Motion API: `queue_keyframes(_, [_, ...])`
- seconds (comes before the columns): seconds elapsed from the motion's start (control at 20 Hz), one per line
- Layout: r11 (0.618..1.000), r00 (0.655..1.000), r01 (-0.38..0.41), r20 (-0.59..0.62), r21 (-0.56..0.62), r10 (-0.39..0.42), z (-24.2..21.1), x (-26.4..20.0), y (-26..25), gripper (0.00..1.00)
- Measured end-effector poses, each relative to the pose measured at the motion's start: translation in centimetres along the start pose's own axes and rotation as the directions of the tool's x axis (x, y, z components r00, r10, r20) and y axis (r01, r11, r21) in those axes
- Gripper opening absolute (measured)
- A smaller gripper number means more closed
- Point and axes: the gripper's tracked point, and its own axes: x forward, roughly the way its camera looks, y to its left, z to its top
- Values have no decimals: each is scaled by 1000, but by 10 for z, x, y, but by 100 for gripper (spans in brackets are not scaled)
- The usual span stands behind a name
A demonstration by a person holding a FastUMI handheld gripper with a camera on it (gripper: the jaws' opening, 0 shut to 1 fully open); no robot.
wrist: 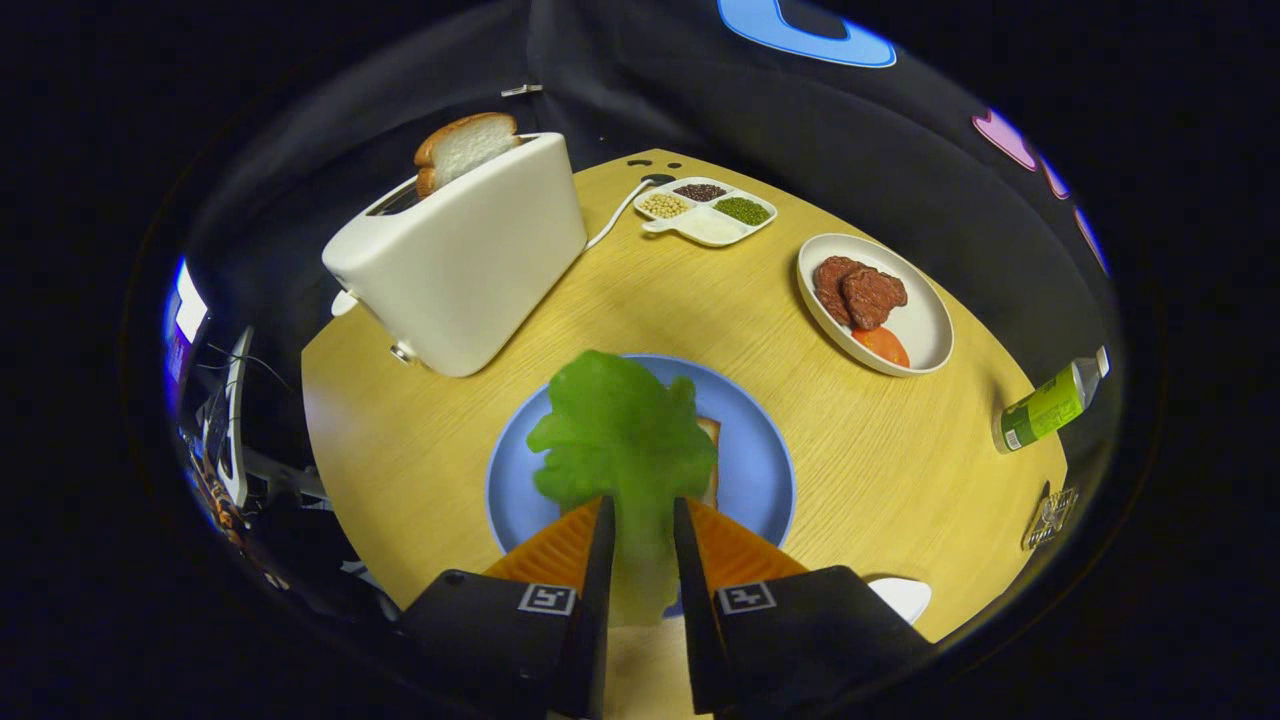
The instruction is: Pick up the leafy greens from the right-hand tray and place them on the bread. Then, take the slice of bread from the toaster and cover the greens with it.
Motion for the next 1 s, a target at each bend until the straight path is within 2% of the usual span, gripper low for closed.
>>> queue_keyframes(0.05, [1000, 1000, 7, -6, -6, -7, -2, 1, -2, 37])
queue_keyframes(0.15, [999, 999, 32, -10, -27, -33, -4, 3, -7, 37])
queue_keyframes(0.25, [999, 999, 43, -9, -30, -43, -6, 3, -10, 44])
queue_keyframes(0.4, [999, 999, 50, 19, -7, -49, 0, -3, -10, 66])
queue_keyframes(0.55, [999, 997, 41, 61, 7, -42, 16, -17, -6, 100])
queue_keyframes(1.0, [1000, 962, 17, 271, -26, -9, 126, -78, 31, 98])
